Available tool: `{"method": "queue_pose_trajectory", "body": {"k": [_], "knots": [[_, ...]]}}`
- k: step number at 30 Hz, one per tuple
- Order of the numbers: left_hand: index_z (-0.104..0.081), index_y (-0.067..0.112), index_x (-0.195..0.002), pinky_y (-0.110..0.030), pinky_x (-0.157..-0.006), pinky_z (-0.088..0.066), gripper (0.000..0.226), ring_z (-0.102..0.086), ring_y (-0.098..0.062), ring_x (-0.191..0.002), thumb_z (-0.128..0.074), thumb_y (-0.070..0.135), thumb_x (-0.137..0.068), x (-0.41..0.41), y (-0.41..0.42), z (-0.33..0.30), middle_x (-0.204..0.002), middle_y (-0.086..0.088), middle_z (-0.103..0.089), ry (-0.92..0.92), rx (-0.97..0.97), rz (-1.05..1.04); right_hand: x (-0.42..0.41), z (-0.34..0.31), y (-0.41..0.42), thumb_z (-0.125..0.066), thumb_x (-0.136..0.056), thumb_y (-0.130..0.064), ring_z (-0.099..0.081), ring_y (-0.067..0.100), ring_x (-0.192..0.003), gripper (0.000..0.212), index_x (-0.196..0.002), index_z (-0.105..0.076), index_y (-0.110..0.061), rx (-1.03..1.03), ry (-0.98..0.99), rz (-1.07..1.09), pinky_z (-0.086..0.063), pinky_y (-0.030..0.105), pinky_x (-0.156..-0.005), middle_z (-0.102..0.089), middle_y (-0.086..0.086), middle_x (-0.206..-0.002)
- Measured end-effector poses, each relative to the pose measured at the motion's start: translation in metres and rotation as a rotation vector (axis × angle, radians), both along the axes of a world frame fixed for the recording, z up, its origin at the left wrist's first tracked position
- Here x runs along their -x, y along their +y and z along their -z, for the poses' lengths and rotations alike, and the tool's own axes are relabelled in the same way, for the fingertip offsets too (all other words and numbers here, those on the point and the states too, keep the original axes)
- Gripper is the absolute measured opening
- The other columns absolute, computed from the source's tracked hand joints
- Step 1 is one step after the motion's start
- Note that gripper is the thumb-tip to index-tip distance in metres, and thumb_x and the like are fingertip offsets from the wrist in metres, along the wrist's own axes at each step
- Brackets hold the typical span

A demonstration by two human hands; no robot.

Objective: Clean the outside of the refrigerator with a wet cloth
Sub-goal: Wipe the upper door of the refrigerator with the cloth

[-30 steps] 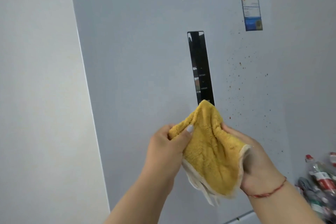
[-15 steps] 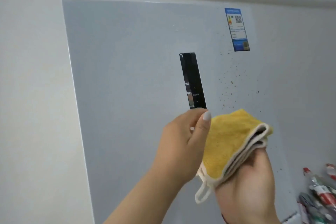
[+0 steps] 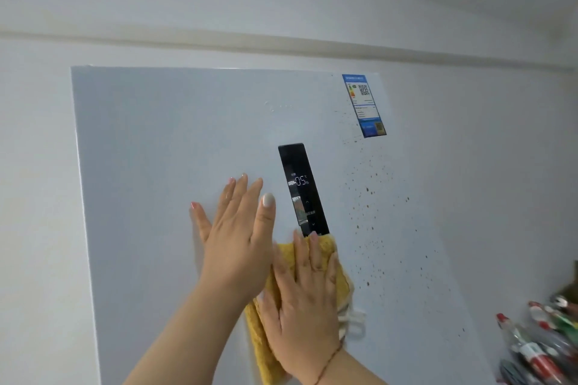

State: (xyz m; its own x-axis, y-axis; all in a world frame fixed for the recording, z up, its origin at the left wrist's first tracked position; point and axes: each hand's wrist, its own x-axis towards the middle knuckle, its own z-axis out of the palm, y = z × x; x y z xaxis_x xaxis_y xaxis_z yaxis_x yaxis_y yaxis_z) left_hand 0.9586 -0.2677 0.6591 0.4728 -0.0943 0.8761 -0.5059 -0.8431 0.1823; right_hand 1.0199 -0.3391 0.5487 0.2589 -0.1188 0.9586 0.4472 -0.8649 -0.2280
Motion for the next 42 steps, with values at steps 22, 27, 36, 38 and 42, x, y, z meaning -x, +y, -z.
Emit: {"method": "queue_pose_trajectory", "body": {"k": [22, 27, 36, 38, 42], "knots": [[-0.029, 0.027, -0.151, -0.038, -0.115, 0.022, 0.097, -0.001, 0.001, -0.147, 0.01, 0.073, -0.075, -0.033, -0.056, -0.067, -0.16, 0.01, -0.023, -0.183, 0.043, -0.069, -0.044, -0.121, -0.071, -0.005, -0.089, -0.07, 0.006, 0.02, -0.148, 0.078, -0.153, -0.007, -0.026, 0.134, -0.1, -0.027, -0.002, 0.054, -0.113, -0.003, -0.003, -0.161], [-0.016, 0.025, -0.154, -0.04, -0.115, 0.023, 0.093, -0.002, -0.004, -0.149, 0.006, 0.073, -0.078, -0.047, -0.068, -0.076, -0.16, 0.009, -0.021, -0.247, -0.003, -0.137, -0.055, -0.186, -0.1, 0.001, -0.079, -0.069, 0.023, 0.013, -0.144, 0.078, -0.149, 0.013, -0.036, 0.151, -0.014, -0.059, 0.012, 0.052, -0.115, 0.016, -0.011, -0.158], [-0.019, 0.036, -0.152, -0.043, -0.111, 0.027, 0.1, 0.023, -0.005, -0.146, 0.025, 0.073, -0.07, -0.06, -0.076, -0.073, -0.164, 0.007, 0.007, -0.227, -0.189, -0.393, -0.095, -0.273, -0.194, -0.018, -0.088, -0.072, 0.011, 0.019, -0.147, 0.074, -0.15, 0.006, -0.039, 0.005, 0.123, 0.023, 0.007, 0.057, -0.115, 0.008, -0.012, -0.16], [-0.02, 0.037, -0.151, -0.045, -0.112, 0.026, 0.103, 0.025, -0.007, -0.146, 0.03, 0.073, -0.068, -0.061, -0.076, -0.072, -0.164, 0.005, 0.008, -0.231, -0.218, -0.423, -0.107, -0.27, -0.222, -0.017, -0.088, -0.072, 0.009, 0.02, -0.147, 0.075, -0.15, 0.006, -0.038, -0.051, 0.175, 0.022, 0.002, 0.057, -0.115, 0.008, -0.011, -0.16], [-0.022, 0.036, -0.151, -0.045, -0.113, 0.024, 0.107, 0.024, -0.009, -0.146, 0.03, 0.075, -0.067, -0.061, -0.076, -0.072, -0.164, 0.002, 0.006, -0.221, -0.233, -0.424, -0.122, -0.238, -0.248, -0.021, -0.091, -0.067, 0.005, 0.023, -0.148, 0.075, -0.152, 0.002, -0.03, -0.216, 0.198, -0.008, -0.005, 0.052, -0.118, 0.004, -0.005, -0.161]]}}
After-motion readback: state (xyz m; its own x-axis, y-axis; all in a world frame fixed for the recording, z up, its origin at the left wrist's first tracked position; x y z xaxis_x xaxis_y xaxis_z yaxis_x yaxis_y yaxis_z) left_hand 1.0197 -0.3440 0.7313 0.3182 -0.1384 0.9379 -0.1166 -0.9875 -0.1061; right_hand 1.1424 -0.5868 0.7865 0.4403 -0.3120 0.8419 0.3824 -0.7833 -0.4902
